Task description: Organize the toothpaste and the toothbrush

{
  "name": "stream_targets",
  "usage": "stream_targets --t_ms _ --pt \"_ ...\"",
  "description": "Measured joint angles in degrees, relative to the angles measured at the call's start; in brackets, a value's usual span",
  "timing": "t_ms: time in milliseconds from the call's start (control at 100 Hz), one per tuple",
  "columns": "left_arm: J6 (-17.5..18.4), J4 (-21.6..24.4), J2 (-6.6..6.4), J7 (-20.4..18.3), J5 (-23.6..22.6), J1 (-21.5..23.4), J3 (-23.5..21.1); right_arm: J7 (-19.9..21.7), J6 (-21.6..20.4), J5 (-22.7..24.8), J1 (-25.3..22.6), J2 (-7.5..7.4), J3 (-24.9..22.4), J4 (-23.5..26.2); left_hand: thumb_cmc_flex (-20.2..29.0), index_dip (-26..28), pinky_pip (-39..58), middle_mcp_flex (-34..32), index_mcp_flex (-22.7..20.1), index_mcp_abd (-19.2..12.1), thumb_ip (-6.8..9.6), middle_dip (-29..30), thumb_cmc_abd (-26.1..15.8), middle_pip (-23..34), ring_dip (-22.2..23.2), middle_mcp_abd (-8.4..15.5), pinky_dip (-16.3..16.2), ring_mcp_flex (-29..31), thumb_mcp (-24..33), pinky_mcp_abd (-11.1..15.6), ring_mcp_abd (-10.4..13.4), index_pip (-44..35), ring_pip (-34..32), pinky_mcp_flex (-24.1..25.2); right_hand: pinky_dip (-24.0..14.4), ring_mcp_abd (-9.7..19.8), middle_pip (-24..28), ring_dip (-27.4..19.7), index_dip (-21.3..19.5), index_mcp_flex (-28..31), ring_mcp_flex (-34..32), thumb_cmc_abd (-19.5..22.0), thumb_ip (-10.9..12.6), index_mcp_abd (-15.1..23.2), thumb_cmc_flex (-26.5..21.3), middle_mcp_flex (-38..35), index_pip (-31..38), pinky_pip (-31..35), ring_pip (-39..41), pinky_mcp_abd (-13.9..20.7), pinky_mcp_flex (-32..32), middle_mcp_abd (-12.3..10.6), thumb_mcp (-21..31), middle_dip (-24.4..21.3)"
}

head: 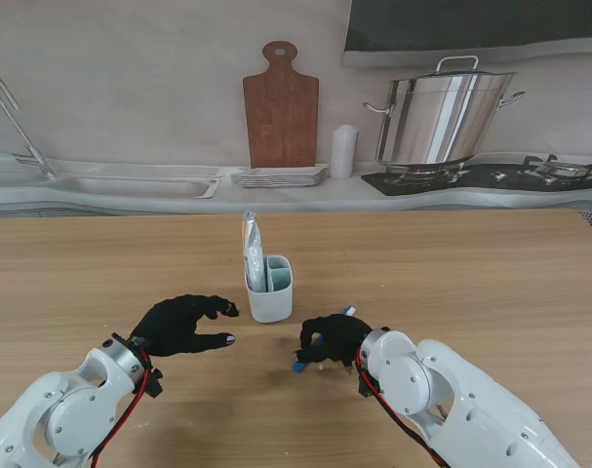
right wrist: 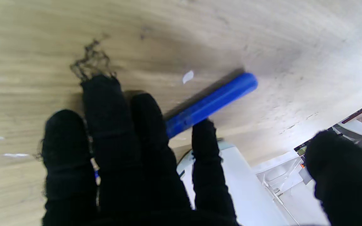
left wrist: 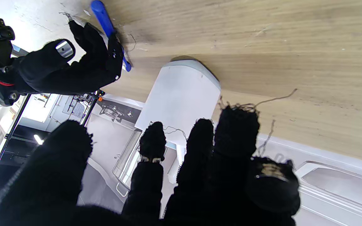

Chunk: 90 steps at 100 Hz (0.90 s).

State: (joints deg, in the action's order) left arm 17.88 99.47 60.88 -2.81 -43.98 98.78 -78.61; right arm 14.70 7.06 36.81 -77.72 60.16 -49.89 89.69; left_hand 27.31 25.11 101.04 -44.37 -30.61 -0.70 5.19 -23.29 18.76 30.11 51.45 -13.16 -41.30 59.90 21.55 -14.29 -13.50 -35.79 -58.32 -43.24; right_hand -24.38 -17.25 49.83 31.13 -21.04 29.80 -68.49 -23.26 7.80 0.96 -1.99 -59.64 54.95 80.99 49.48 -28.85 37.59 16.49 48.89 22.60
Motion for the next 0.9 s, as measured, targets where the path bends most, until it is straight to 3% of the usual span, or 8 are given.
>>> stream_targets --t_ms 110,370,460,540,630,700,790,900 --pt "0.04 0.0 0.0 -0.47 0.26 -0.1 -0.13 0.11 -0.31 0.03 0.71 0.07 0.35 -0.69 0.01 0.0 0.0 0.0 -0.01 0.02 0.0 0.0 0.0 0.0 0.0 0.01 -0.01 0.0 -0.14 -0.03 -0.02 0.0 0.0 0.02 -0.14 0.0 1.58 0.03 -0.58 10.1 2.59 0.0 0.01 1.84 0.0 1.5 1.13 -0.04 0.96 -0.01 -1.99 0.01 0.0 0.76" --pt "0.16 -0.02 -0.03 -1.1 0.76 -0.53 -0.11 1.9 -2.09 2.59 1.06 -0.14 -0.25 -0.99 0.49 -0.01 0.0 0.0 -0.01 0.04 0.0 0.0 -0.03 0.0 0.01 0.01 -0.02 0.0 -0.74 -0.04 -0.03 -0.02 0.0 0.03 -0.76 0.49 3.92 1.12 -1.63 24.09 8.1 -0.51 0.01 3.49 -0.01 5.18 4.19 -2.13 2.08 0.52 -6.68 -0.13 0.0 2.46" --pt "0.11 -0.05 -0.05 -1.34 1.05 -0.6 0.0 2.29 -3.24 4.55 0.89 -0.28 -1.07 -0.99 0.5 -0.01 0.0 -0.57 -0.03 0.06 0.0 0.0 -0.04 0.12 0.03 0.01 -0.02 0.0 -0.74 -0.05 -0.04 -0.15 0.0 0.03 -0.76 0.52 3.99 1.65 -2.69 27.77 11.21 -1.12 0.01 3.41 -0.03 8.65 6.21 -3.19 2.15 0.89 -8.63 -3.77 0.0 2.79" --pt "0.01 -0.1 -0.07 -1.67 1.48 -0.67 0.19 2.86 -3.9 5.41 0.81 -0.5 -1.73 -0.99 0.52 -0.01 0.0 -0.57 -0.27 0.12 0.0 0.0 -0.07 0.11 0.05 0.01 -0.03 0.0 -0.74 -0.08 -0.06 -0.98 0.0 0.04 -0.76 0.57 3.99 1.82 -2.65 28.7 12.89 -1.12 0.01 3.22 -0.03 10.74 6.51 -3.51 2.21 1.43 -9.55 -6.58 0.0 2.8" --pt "0.01 -0.22 -0.12 -1.98 1.77 -0.77 0.47 3.08 -4.95 7.41 0.63 -0.69 -2.58 -1.04 0.52 -0.01 0.0 -0.57 -0.32 0.17 0.01 0.0 -0.65 0.12 0.05 0.01 -0.03 0.0 -0.78 -0.11 -0.07 -0.81 0.01 0.06 -0.78 0.75 3.81 1.83 -2.64 28.71 15.45 -1.69 0.01 3.23 -0.18 13.06 7.4 -3.66 2.22 1.97 -10.01 -7.59 0.03 2.8" --pt "0.07 -0.35 -0.12 -1.98 1.89 -0.82 0.65 2.1 -5.8 9.25 0.41 -0.69 -3.31 -1.55 0.52 -0.01 0.0 -0.57 -0.81 0.21 0.01 0.0 -0.65 0.12 0.05 0.01 -0.04 0.0 -0.78 -0.38 -0.26 -0.75 0.02 0.08 -0.81 0.9 3.41 1.83 -1.92 28.72 16.65 -2.65 0.01 1.61 -1.95 13.39 6.33 -3.81 2.07 2.16 -10.02 -7.6 0.15 2.8" --pt "0.12 -0.52 -0.12 -1.83 2.0 -0.84 0.77 -2.76 -6.46 11.08 -0.12 -0.55 -4.17 -3.12 0.52 -0.01 0.0 -0.57 -0.81 0.21 0.0 0.0 -0.65 0.12 0.05 0.01 -0.6 0.0 -0.78 -0.4 -0.29 -0.75 0.02 0.08 -1.33 0.91 -0.52 1.55 -1.87 28.72 18.6 -5.14 0.0 1.02 -4.56 16.69 5.71 -4.25 -0.04 2.18 -10.71 -7.47 0.21 2.17" --pt "0.11 -0.57 -0.12 -1.79 2.13 -0.82 0.76 -5.86 -7.21 13.04 -1.1 -0.33 -5.84 -4.21 0.54 -0.01 0.0 -0.57 -0.81 0.73 0.01 0.0 -0.65 0.11 0.05 0.01 -0.66 0.0 -0.78 -0.41 -0.31 -0.75 0.03 0.09 -1.45 1.08 -2.27 1.12 -2.07 26.09 21.19 -8.98 0.01 1.93 -7.84 20.56 5.82 -4.79 -0.5 2.51 -11.82 -4.77 0.32 1.46"
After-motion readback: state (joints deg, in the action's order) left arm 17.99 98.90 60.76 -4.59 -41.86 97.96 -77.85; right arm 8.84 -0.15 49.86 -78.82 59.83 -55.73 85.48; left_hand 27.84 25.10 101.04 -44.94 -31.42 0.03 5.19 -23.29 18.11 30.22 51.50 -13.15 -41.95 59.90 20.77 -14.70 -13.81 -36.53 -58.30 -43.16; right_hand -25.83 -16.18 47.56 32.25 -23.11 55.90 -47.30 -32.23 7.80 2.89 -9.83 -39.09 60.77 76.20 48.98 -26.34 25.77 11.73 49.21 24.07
